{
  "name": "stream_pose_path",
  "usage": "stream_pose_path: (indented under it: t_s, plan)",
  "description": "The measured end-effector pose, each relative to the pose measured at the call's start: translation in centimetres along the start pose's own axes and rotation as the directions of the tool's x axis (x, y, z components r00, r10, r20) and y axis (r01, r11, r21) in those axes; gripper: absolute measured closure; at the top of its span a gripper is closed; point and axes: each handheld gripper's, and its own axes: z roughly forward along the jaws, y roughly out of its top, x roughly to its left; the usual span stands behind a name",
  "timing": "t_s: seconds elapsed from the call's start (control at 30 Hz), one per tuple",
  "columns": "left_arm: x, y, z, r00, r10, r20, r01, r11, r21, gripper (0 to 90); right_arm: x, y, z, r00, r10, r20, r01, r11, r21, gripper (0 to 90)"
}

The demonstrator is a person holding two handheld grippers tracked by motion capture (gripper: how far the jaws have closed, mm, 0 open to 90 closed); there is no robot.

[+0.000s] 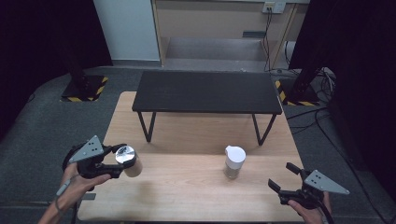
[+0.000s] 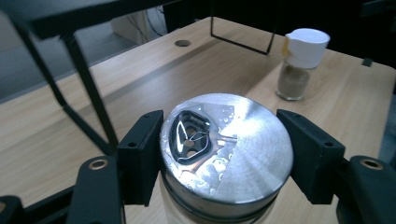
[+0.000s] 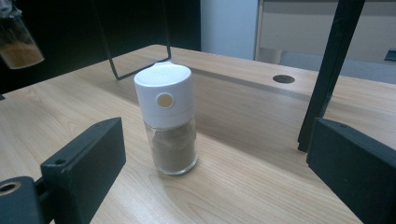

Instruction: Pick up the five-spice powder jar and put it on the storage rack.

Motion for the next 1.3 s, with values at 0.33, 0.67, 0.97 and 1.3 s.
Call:
stream_pose_path:
  t_s: [0.33, 0.67, 0.97, 1.3]
  plan:
    - [-0.6, 5.1, 2.4, 0.9941, 0.034, 0.103, -0.037, 0.9990, 0.026, 33.5, -0.1, 0.0, 0.0, 1.0000, -0.002, -0.004, 0.002, 1.000, -0.005, 4.9]
    - [-0.3, 9.7, 4.7, 0.9881, 0.040, 0.149, -0.048, 0.9978, 0.046, 33.5, -0.1, -0.1, -0.1, 1.0000, 0.000, -0.006, 0.000, 1.000, -0.009, 4.9]
    - [0.4, 12.9, 5.1, 0.9935, 0.030, 0.110, -0.035, 0.9981, 0.050, 33.5, -0.2, -0.1, -0.1, 1.0000, 0.003, -0.007, -0.003, 1.000, -0.009, 4.9]
    - [1.8, 17.1, 5.8, 0.9989, 0.010, 0.047, -0.011, 0.9997, 0.023, 33.5, -0.2, -0.2, -0.2, 1.0000, 0.003, -0.007, -0.003, 1.000, -0.012, 4.9]
